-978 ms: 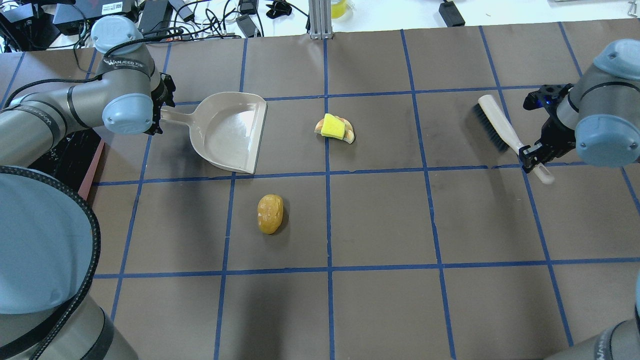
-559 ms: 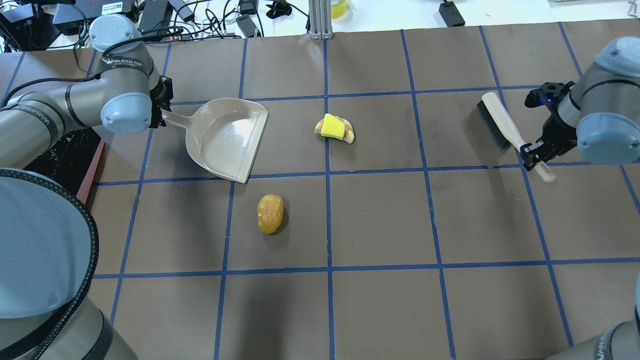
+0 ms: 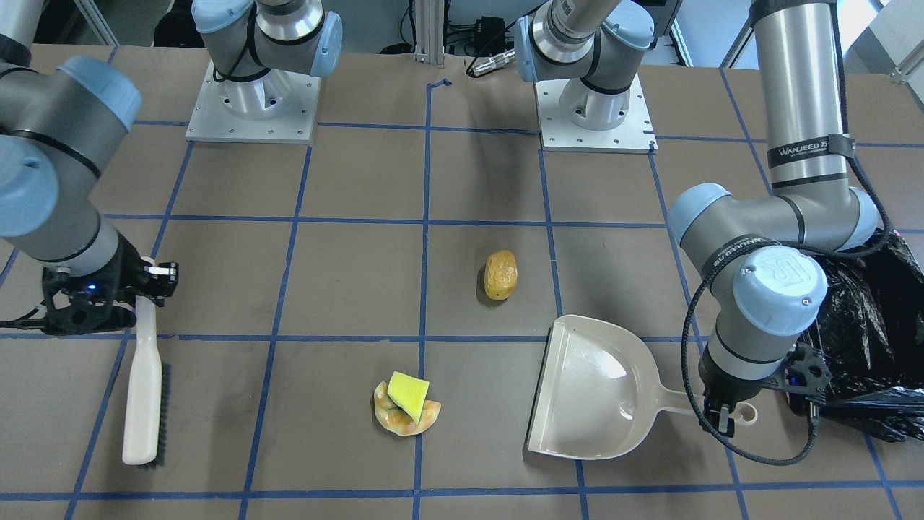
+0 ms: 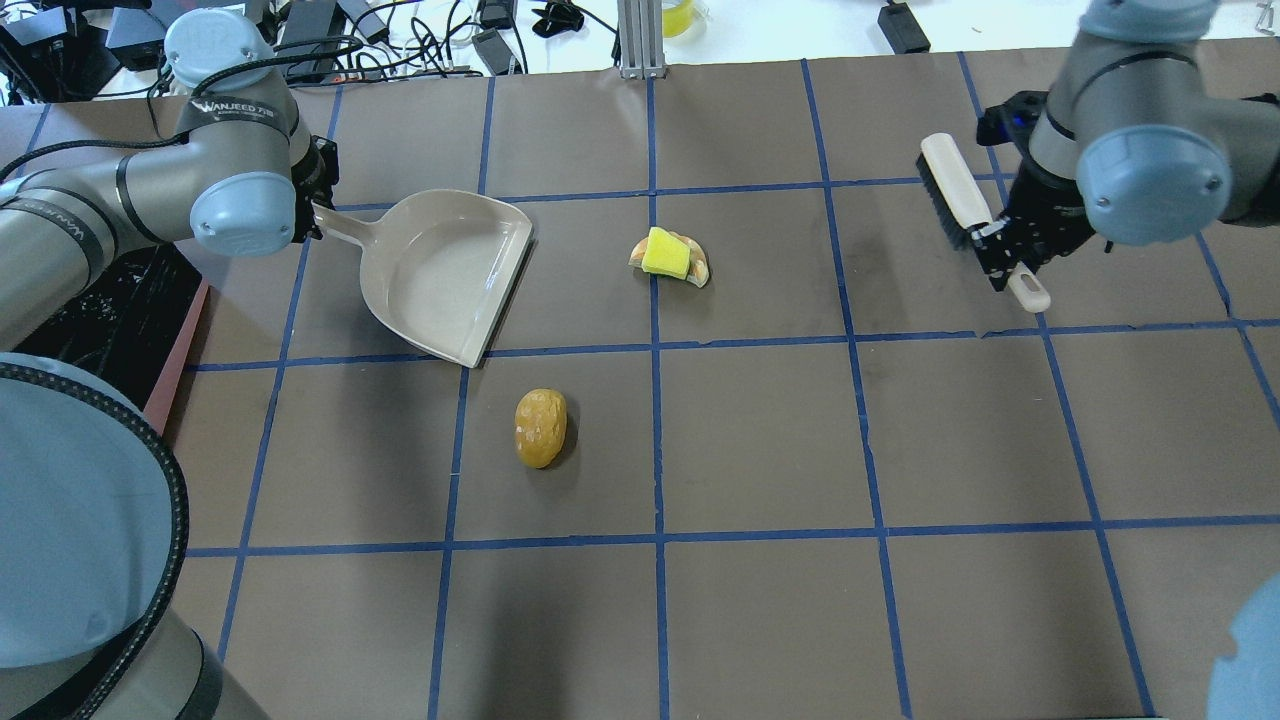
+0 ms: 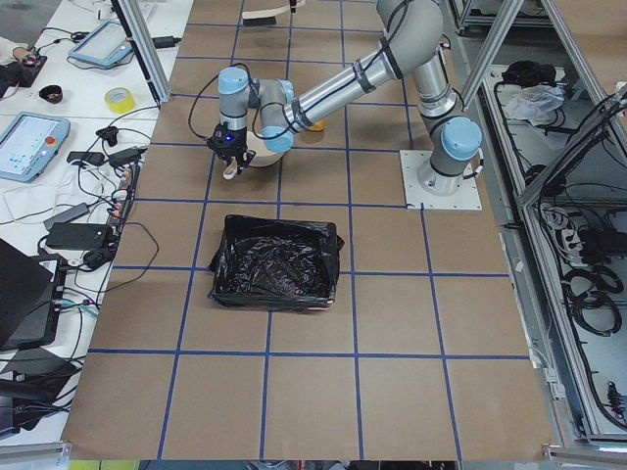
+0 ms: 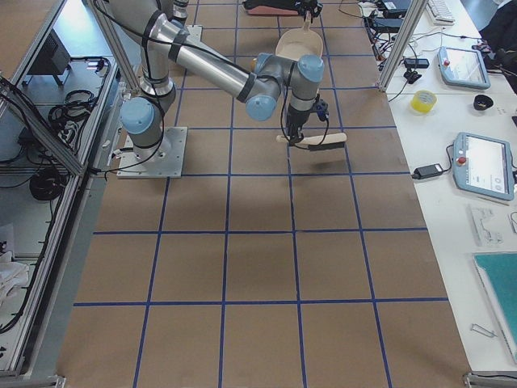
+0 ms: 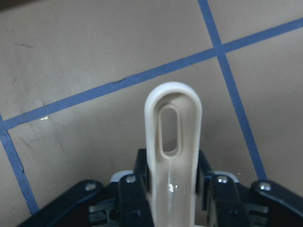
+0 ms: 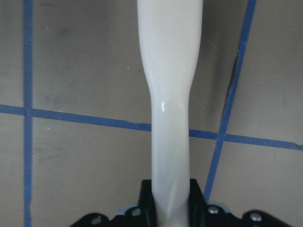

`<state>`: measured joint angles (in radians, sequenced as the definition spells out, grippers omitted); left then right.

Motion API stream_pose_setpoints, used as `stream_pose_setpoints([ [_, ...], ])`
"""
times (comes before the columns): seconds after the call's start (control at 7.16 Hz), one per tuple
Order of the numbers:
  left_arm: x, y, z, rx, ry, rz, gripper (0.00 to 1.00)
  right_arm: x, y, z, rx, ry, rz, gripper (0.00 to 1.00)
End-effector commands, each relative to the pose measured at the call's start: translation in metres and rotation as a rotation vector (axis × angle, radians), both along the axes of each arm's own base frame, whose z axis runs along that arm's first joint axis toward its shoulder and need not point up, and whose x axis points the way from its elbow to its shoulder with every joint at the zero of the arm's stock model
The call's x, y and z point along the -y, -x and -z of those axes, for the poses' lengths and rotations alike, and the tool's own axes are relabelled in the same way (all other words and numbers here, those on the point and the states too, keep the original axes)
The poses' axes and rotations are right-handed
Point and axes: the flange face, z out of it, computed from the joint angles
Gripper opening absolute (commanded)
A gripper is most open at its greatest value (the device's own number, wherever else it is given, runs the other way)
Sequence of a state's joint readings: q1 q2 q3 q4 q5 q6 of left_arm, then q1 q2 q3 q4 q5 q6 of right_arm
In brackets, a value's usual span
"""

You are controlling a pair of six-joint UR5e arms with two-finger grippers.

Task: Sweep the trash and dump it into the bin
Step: 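Lift the brush and move it toward the sponge with the right gripper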

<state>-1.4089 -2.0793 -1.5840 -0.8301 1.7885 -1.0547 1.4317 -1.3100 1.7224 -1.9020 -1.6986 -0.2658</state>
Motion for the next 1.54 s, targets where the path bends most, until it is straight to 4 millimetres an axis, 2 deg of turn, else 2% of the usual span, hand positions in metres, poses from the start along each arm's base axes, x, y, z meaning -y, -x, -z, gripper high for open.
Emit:
stream_pose_setpoints([
  [0.0, 0.015, 0.02, -0.018, 0.047, 0.074, -0.113, 0.0, 0.005, -0.11, 0.02, -0.048, -0.005, 0.109, 0.2],
  [0.14, 0.022, 0.04, -0.014, 0.024, 0.102, -0.169, 0.0, 0.005, -0.144, 0.028, -0.059, 0.002, 0.169, 0.2],
  [0.28, 0.022, 0.069, -0.005, 0.007, 0.108, -0.195, 0.0, -0.002, -0.174, 0.041, -0.068, -0.001, 0.193, 0.19],
  [0.42, 0.023, 0.085, 0.016, -0.025, 0.096, -0.243, 0.0, -0.009, -0.194, 0.046, -0.066, -0.001, 0.222, 0.19],
  [0.56, 0.023, 0.099, 0.027, -0.062, 0.085, -0.255, 0.0, -0.013, -0.203, 0.055, -0.065, -0.017, 0.272, 0.19],
  [0.84, 0.017, 0.106, 0.037, -0.054, 0.03, -0.29, 0.0, -0.028, -0.247, 0.067, 0.003, -0.049, 0.337, 0.19],
  [0.98, 0.017, 0.107, 0.037, -0.053, 0.029, -0.29, 0.0, -0.034, -0.271, 0.077, 0.013, -0.033, 0.321, 0.19],
  [1.12, 0.017, 0.106, 0.036, -0.03, 0.03, -0.29, 0.0, -0.036, -0.294, 0.083, 0.093, -0.032, 0.329, 0.19],
  [1.4, 0.015, 0.105, 0.038, -0.015, 0.017, -0.293, 0.0, -0.012, -0.315, 0.071, 0.228, -0.039, 0.33, 0.19],
])
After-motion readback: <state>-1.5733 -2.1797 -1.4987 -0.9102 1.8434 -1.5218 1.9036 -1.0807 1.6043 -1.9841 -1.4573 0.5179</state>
